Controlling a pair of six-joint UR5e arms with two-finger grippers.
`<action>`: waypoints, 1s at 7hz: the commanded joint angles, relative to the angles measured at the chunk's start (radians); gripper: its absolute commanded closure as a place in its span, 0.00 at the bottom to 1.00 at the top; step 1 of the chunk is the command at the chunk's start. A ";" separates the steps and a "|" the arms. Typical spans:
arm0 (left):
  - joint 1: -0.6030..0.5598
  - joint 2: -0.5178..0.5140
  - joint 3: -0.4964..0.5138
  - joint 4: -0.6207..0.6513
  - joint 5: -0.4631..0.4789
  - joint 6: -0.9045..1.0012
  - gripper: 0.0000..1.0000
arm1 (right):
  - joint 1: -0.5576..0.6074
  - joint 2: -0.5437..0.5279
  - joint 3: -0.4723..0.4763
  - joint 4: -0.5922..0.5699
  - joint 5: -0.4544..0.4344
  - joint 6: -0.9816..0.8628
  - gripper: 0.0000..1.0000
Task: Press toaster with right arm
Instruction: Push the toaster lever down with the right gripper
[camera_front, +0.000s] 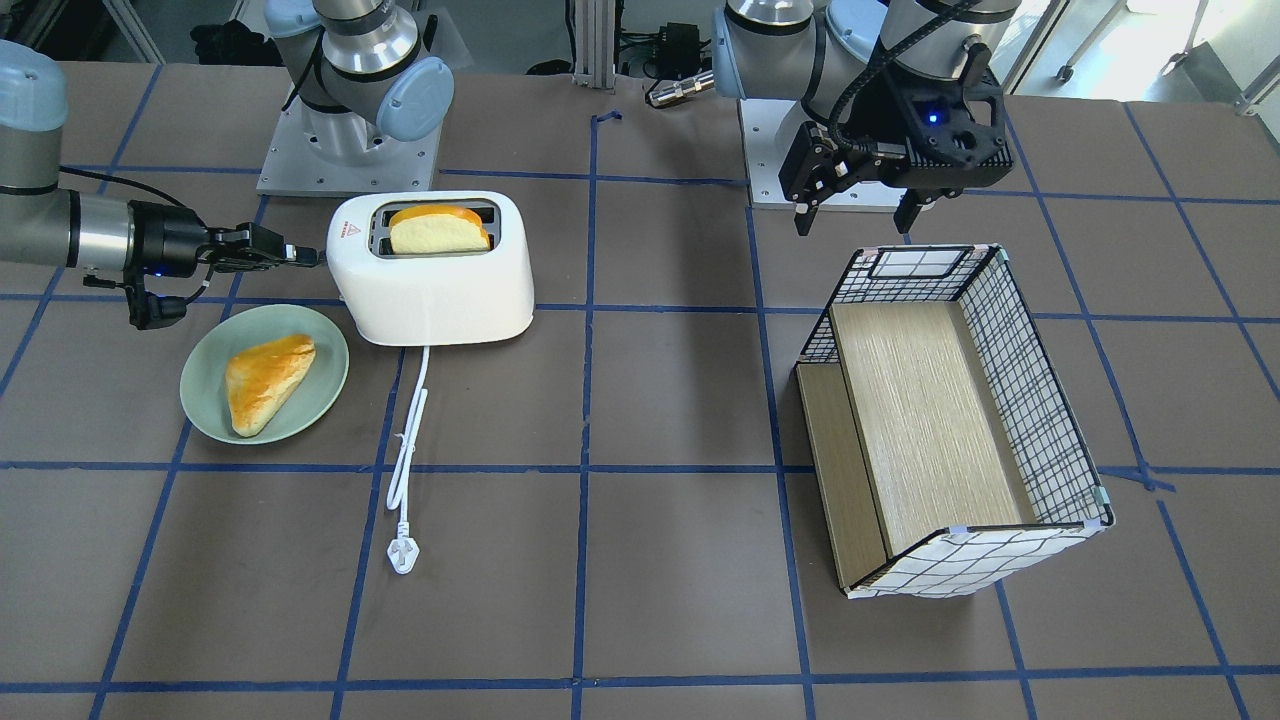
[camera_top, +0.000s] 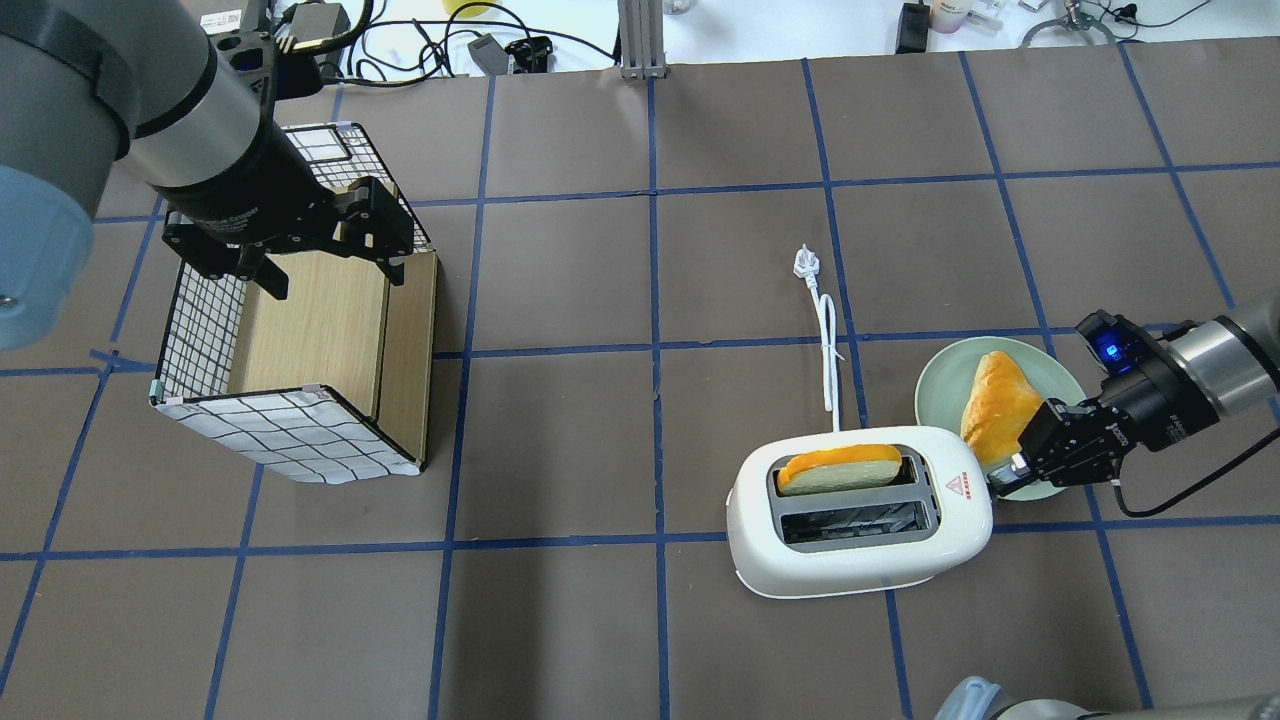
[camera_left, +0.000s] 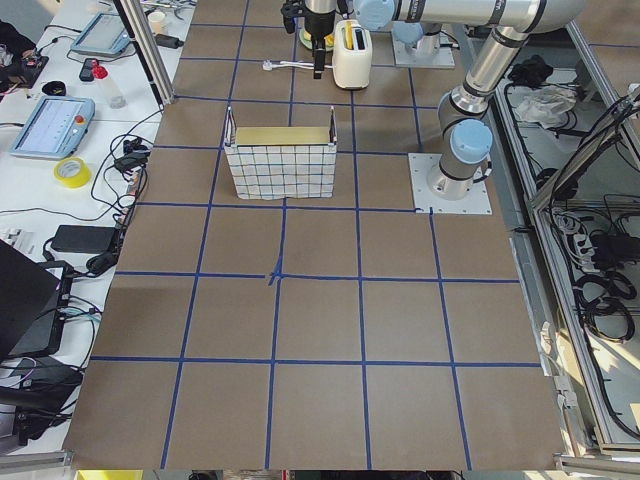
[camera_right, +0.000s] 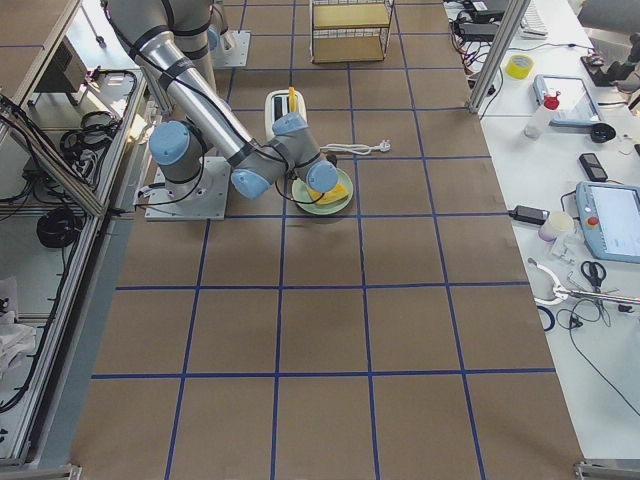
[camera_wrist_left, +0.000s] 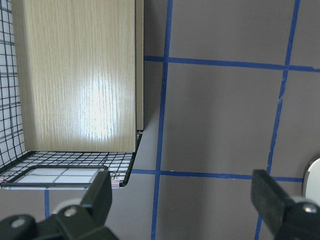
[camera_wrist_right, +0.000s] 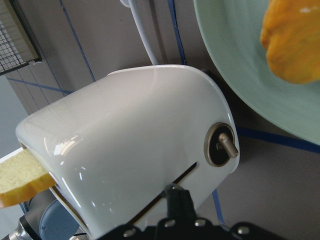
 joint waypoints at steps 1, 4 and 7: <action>0.000 0.000 0.001 0.000 0.001 0.000 0.00 | 0.000 0.002 0.033 -0.041 0.000 0.020 1.00; 0.000 0.000 0.000 0.000 0.001 0.000 0.00 | 0.000 -0.007 0.019 -0.041 -0.018 0.057 1.00; 0.000 0.000 0.000 0.000 0.001 0.000 0.00 | 0.002 -0.016 -0.057 0.027 -0.043 0.117 1.00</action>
